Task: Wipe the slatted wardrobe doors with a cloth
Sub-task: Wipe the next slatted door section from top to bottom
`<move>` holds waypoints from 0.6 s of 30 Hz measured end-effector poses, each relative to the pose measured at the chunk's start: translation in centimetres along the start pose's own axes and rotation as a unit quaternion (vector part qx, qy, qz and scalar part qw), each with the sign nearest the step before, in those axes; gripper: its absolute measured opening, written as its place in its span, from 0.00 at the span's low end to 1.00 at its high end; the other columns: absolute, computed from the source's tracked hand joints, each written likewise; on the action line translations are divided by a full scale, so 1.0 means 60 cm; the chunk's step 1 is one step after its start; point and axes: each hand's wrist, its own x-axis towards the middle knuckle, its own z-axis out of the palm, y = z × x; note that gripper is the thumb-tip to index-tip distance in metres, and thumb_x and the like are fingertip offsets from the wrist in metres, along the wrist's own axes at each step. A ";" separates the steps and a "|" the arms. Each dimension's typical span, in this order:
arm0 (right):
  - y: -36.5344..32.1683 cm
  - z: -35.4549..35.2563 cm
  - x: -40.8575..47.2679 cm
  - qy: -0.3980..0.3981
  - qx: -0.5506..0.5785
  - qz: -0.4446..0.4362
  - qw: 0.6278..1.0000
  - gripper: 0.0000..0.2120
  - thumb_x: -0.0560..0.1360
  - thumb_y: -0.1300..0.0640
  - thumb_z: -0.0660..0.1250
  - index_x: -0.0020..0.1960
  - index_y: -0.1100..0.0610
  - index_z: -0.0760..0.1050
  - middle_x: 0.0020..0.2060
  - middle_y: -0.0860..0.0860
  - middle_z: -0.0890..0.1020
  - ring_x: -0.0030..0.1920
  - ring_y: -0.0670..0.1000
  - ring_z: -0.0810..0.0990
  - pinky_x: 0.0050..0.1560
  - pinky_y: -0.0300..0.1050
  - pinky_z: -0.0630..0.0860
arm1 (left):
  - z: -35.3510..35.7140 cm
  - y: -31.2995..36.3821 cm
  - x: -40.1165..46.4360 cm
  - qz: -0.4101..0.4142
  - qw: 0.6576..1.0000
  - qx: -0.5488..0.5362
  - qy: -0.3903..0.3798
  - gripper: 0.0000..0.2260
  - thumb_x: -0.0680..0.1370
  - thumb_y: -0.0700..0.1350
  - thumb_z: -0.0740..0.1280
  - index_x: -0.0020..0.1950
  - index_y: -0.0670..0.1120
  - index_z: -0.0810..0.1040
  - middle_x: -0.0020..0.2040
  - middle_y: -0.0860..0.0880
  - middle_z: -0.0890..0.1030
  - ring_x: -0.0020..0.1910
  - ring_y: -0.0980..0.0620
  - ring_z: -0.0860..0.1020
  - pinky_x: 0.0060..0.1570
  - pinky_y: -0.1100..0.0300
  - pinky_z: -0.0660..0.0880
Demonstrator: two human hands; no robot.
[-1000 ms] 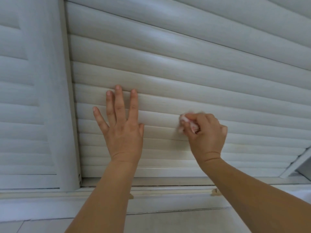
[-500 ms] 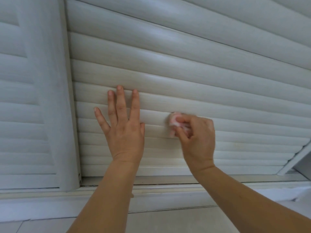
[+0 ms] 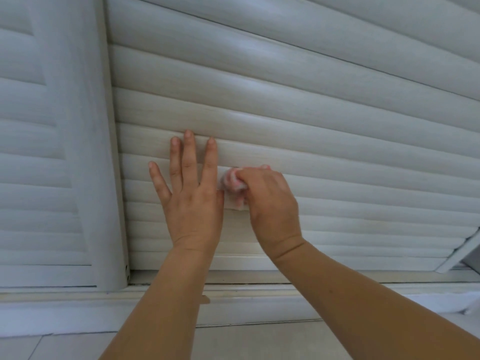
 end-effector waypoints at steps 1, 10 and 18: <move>-0.010 0.010 0.008 -0.007 -0.004 -0.033 0.999 0.10 0.74 0.64 0.60 0.51 0.61 0.79 0.46 0.54 0.82 0.50 0.51 0.76 0.64 0.44 0.66 | 0.000 -0.004 -0.001 0.001 1.000 -0.007 0.007 0.37 0.70 0.43 0.73 0.74 0.49 0.58 0.75 0.42 0.58 0.74 0.45 0.52 0.69 0.39 0.45; 0.107 -0.063 -0.023 -0.096 -0.069 -0.056 0.991 0.13 0.73 0.63 0.60 0.56 0.56 0.75 0.52 0.55 0.81 0.53 0.55 0.76 0.63 0.44 0.65 | 0.006 -0.007 -0.012 0.001 1.000 -0.001 0.017 0.42 0.64 0.26 0.64 0.75 0.47 0.57 0.75 0.43 0.56 0.74 0.46 0.51 0.70 0.43 0.42; 0.163 -0.106 -0.070 -0.017 -0.039 0.213 0.976 0.10 0.76 0.61 0.60 0.53 0.59 0.79 0.49 0.56 0.80 0.52 0.59 0.77 0.55 0.41 0.69 | -0.002 -0.020 -0.013 0.016 1.000 -0.026 0.008 0.38 0.64 0.29 0.50 0.74 0.47 0.59 0.75 0.43 0.58 0.74 0.46 0.52 0.70 0.42 0.46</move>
